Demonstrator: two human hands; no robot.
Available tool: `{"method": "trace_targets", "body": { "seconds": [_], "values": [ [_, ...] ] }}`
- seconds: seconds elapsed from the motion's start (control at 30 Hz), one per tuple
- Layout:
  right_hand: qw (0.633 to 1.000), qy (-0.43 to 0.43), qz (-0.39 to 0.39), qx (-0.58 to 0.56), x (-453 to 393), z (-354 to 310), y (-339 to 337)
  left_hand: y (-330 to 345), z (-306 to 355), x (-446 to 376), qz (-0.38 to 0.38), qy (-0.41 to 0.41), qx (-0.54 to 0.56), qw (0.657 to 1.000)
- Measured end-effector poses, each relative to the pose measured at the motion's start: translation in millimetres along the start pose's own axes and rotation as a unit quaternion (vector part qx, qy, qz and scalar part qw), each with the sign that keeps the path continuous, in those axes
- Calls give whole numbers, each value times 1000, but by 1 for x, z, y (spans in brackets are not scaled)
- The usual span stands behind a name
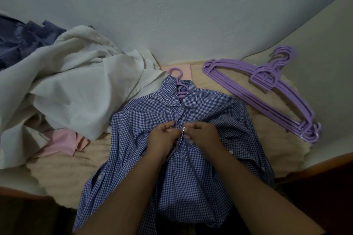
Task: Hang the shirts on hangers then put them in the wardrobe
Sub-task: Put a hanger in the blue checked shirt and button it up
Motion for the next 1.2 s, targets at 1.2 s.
{"method": "trace_targets", "body": {
  "seconds": [1.2],
  "values": [
    [995, -68, -27, 73, -10, -3, -1, -4, 2, -2, -31, 71, -70, 995]
  ]
}}
Point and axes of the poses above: each hand's wrist, its own x-axis away from the middle knuckle, its own y-axis out of the palm, z = x × y, the point moved 2 cm from there along -x, towards the middle knuckle, and after that the axes turned 13 degrees about -y, right-handed, at the moved point
